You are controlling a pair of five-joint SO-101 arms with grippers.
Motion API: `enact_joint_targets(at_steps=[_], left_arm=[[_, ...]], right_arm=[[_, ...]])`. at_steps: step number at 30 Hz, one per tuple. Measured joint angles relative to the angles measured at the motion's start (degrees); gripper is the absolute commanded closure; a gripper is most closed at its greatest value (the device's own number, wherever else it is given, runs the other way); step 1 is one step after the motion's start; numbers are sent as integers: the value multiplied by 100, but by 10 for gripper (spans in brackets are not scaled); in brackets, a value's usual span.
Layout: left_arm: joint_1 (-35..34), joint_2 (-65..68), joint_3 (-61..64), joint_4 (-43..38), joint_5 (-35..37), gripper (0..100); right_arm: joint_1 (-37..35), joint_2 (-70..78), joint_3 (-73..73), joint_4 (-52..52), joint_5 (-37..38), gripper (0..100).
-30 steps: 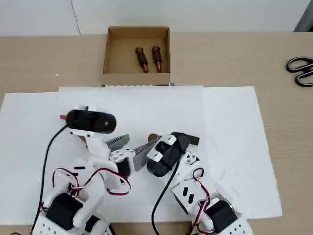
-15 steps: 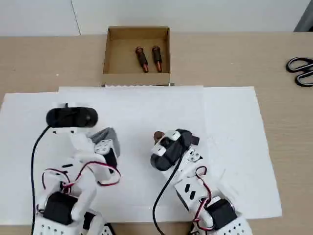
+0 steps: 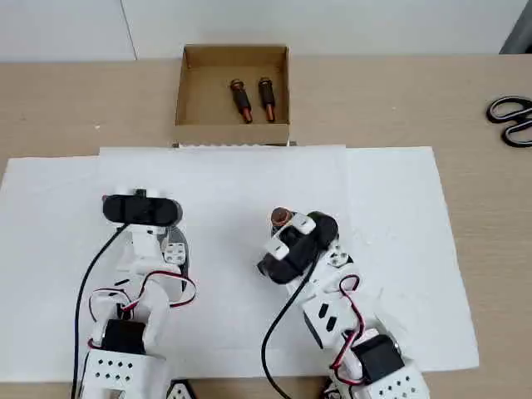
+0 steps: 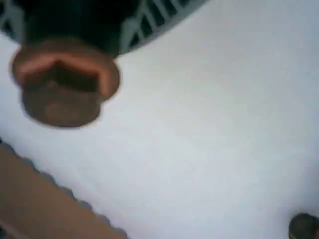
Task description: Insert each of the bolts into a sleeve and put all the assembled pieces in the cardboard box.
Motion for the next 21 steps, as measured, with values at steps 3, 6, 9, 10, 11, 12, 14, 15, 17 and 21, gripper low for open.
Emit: enact_joint_targets(at_steps=[3,6,9,10,11,12,14,15,17,21], left_arm=[[0,0,62,0,-448,994],[0,0,62,0,-571,994],[0,0,62,0,-633,994],[0,0,62,0,-642,994],[0,0,62,0,-633,994],[0,0,62,0,-642,994],[0,0,62,0,-642,994],[0,0,62,0,-642,994],[0,0,62,0,-642,994],[0,0,62,0,-642,994]], right_arm=[[220,774,-686,-26,-273,997],[492,1996,-1670,-35,-527,996],[633,3490,-2857,-35,-615,996],[651,4009,-3279,-35,-624,996],[651,4510,-3692,-35,-633,996],[651,5055,-4132,-35,-633,996],[659,6110,-4985,-35,-633,996],[668,6620,-5424,-35,-633,996],[721,7648,-6303,-35,-633,995],[747,9582,-8070,-35,-633,995]])
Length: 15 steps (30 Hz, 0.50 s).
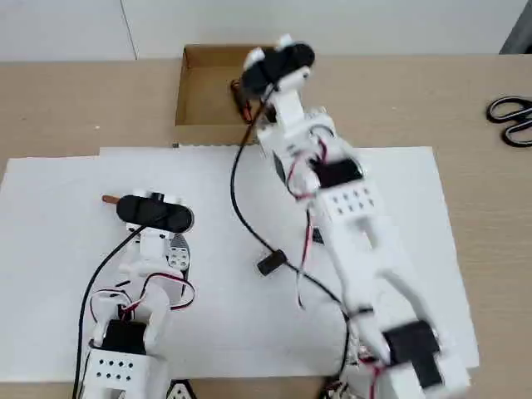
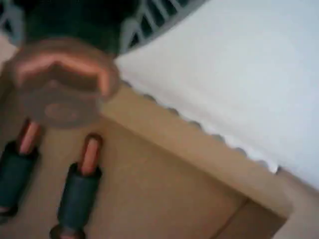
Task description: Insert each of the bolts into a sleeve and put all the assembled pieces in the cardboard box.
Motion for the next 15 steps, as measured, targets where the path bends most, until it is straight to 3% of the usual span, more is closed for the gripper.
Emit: enact_joint_targets(at_steps=[15], left_arm=[[0,0,0,0,0,994]], right_arm=[[0,5459,-5969,0,0,990]])
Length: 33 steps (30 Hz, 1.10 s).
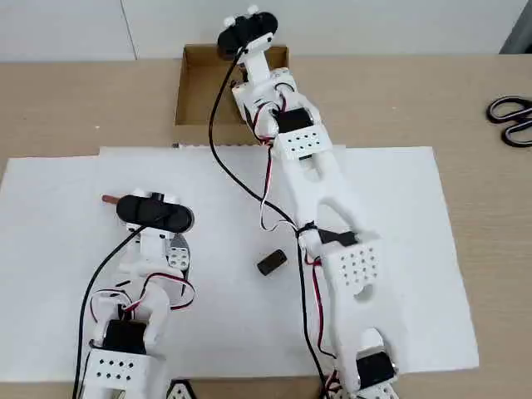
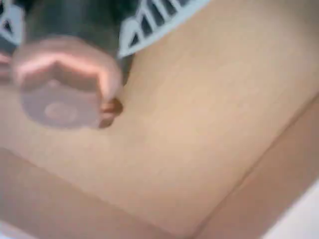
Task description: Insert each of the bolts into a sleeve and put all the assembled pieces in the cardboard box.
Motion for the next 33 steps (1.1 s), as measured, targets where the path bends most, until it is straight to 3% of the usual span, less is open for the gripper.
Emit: enact_joint_targets(at_steps=[6,18,25,33], left_arm=[[0,0,0,0,0,994],[0,0,0,0,0,994],[-176,0,0,0,0,994],[-220,0,0,0,0,994]], right_arm=[[-18,1134,-1618,519,0,824],[-62,1512,-3516,2022,-9,823],[-53,1354,-4220,4070,-18,824],[35,132,-4237,6066,-18,823]])
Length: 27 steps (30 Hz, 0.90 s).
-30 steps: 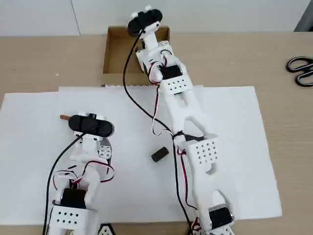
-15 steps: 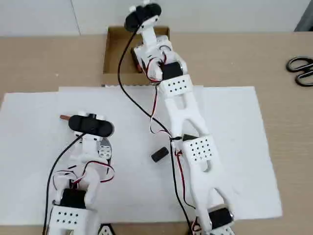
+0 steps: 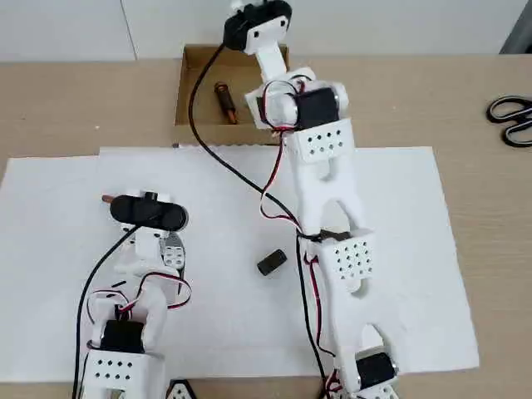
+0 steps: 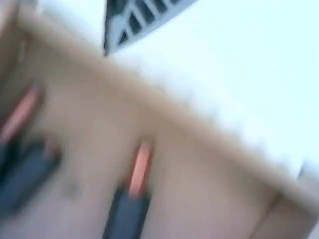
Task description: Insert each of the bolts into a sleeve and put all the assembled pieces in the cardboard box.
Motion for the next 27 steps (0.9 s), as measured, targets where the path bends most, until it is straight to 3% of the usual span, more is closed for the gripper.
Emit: enact_joint_targets(at_steps=[6,13,20,27], left_arm=[[-352,0,0,-123,35,994],[-747,0,0,-246,334,993],[-756,0,0,-246,352,993],[-765,0,0,-246,352,993]], right_arm=[[-9,-721,527,202,0,823],[-9,-2558,3341,202,35,822],[-9,-4738,6857,202,1055,820],[18,-5881,9134,193,2479,820]])
